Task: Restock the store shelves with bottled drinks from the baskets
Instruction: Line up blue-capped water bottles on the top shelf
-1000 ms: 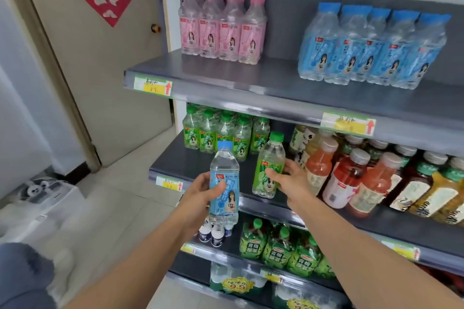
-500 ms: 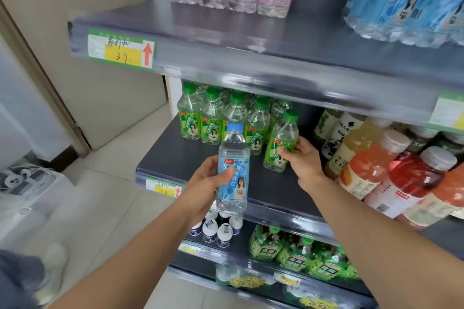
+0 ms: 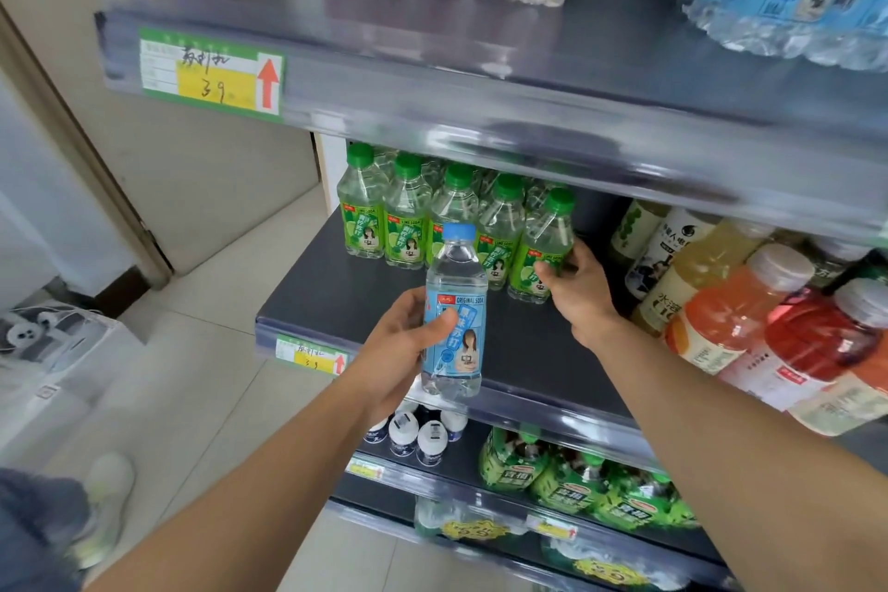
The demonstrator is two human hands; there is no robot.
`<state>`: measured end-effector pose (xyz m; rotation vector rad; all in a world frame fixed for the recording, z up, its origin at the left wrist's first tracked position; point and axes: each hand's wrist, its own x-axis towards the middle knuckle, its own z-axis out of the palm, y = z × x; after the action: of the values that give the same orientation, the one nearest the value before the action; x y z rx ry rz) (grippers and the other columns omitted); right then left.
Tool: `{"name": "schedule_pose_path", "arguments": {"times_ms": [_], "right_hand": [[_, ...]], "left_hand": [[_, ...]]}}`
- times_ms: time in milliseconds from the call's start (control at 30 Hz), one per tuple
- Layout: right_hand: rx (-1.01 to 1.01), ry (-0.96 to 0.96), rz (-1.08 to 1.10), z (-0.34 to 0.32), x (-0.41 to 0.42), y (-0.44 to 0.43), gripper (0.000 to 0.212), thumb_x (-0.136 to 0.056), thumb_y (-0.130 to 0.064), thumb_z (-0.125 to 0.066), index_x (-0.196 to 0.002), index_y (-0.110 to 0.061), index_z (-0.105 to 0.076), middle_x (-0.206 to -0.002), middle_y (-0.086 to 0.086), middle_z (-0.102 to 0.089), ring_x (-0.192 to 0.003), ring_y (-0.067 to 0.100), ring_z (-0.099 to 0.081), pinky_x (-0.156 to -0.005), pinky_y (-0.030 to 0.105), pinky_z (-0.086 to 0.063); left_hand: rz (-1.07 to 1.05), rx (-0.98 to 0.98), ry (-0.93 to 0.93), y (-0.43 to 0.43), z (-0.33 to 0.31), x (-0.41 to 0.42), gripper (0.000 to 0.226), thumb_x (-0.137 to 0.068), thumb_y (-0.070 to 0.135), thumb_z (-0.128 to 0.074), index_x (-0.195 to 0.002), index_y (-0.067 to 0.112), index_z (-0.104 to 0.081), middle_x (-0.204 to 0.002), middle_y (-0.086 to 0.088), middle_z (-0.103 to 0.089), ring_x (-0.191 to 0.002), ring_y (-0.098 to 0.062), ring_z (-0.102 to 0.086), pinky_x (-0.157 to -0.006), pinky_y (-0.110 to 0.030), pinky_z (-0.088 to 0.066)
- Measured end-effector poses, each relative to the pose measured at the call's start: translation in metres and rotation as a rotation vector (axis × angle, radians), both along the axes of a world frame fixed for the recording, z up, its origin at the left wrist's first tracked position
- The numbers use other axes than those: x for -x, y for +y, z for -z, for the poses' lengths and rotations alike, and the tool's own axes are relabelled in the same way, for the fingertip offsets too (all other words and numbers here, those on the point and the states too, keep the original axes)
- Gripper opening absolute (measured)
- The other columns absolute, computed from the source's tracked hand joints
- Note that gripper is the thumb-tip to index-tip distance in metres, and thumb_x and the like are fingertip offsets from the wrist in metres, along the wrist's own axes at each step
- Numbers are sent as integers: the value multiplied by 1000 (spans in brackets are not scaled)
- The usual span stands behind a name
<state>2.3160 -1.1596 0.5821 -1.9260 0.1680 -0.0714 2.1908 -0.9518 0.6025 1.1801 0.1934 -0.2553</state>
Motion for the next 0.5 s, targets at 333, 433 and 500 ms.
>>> {"name": "schedule_pose_path", "arguments": {"times_ms": [333, 433, 500], "right_hand": [[167, 15, 165, -1, 9, -1, 65, -80, -33, -75, -134, -13, -45, -125, 10, -60, -113, 25, -59, -94, 36, -49], [136, -70, 183, -23, 36, 2, 37, -80, -36, -75, -104, -13, -58, -94, 3, -64, -89, 20, -63, -71, 26, -48], [-82, -16, -49, -46, 60, 5, 23, -83, -38, -70, -93, -19, -64, -89, 1, -69, -82, 16, -65, -65, 21, -49]], "left_hand": [[4, 4, -1, -7, 0, 1, 36, -91, 7, -57, -126, 8, -50, -125, -11, -63, -115, -29, -61, -99, -49, -48], [3, 13, -9, -13, -7, 4, 32, -90, 6, -57, -122, 9, -52, -125, -12, -63, -114, -29, -61, -98, -49, -48], [3, 20, -17, -19, -14, 8, 31, -90, 5, -57, -120, 10, -53, -125, -12, -63, -114, -30, -61, -98, -49, -48]]}}
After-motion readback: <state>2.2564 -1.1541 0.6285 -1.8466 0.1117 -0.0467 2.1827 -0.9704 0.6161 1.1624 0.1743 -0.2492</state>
